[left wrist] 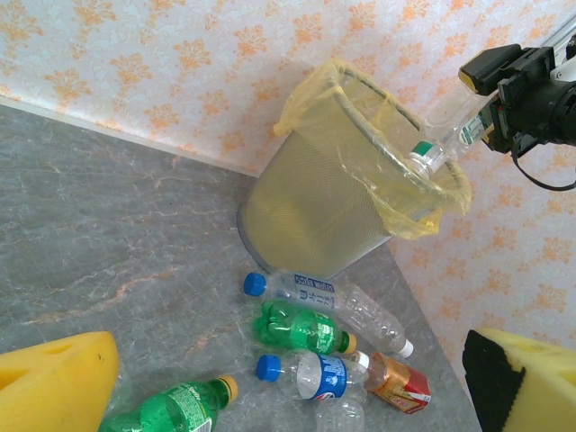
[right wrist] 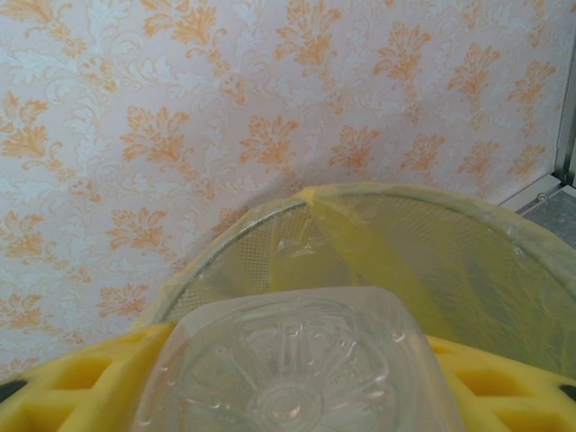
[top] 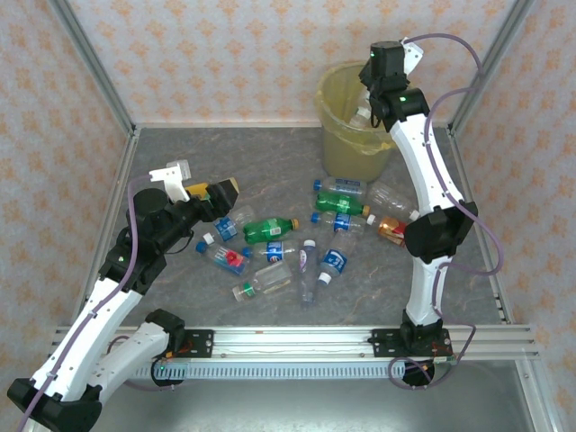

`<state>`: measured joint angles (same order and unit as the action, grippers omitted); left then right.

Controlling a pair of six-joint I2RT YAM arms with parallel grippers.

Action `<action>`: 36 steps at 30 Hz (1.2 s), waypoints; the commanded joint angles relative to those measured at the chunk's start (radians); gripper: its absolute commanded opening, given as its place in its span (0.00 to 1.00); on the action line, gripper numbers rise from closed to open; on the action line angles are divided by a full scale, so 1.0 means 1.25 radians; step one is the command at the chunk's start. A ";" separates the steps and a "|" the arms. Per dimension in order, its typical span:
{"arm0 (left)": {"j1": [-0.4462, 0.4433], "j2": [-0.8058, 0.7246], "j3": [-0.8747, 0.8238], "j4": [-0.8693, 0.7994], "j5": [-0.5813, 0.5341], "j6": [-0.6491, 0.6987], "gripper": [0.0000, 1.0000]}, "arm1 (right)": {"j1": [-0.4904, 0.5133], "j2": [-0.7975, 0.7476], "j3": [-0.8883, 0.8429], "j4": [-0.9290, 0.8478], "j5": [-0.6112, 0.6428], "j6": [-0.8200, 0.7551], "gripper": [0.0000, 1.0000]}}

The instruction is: Put the plastic bottles in the bin

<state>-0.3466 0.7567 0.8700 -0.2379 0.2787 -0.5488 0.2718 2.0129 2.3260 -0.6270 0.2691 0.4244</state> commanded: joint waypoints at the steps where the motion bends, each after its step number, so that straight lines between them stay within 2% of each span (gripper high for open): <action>1: 0.001 -0.006 0.007 -0.004 -0.012 0.005 0.99 | -0.003 -0.009 0.025 -0.001 -0.001 -0.011 0.59; 2: 0.001 -0.007 0.006 -0.004 -0.010 0.004 0.99 | -0.003 -0.012 0.024 -0.003 -0.002 -0.010 0.63; 5: 0.001 -0.008 0.003 -0.005 -0.009 0.002 0.99 | -0.003 -0.020 0.024 -0.009 -0.006 -0.007 0.88; 8: 0.002 -0.006 0.003 -0.011 -0.013 -0.001 0.99 | -0.003 -0.031 0.022 -0.011 -0.011 -0.004 0.99; 14: 0.001 -0.002 0.000 -0.026 -0.030 -0.012 0.99 | 0.009 -0.075 0.001 -0.019 -0.029 -0.010 1.00; 20: 0.001 0.000 -0.021 -0.051 -0.060 -0.025 0.99 | 0.044 -0.149 -0.090 -0.008 -0.051 -0.031 1.00; 27: 0.002 0.008 -0.058 -0.059 -0.096 -0.092 0.99 | 0.105 -0.270 -0.270 0.039 -0.055 -0.041 1.00; 30: 0.001 0.021 -0.061 -0.075 -0.112 -0.100 0.99 | 0.115 -0.331 -0.371 0.074 -0.117 -0.034 1.00; 36: 0.025 0.075 -0.038 -0.182 -0.226 -0.144 0.99 | 0.168 -0.464 -0.601 0.159 -0.144 -0.023 1.00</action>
<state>-0.3393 0.8257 0.8013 -0.3691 0.0910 -0.6830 0.4488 1.5162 1.6669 -0.5095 0.1253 0.3889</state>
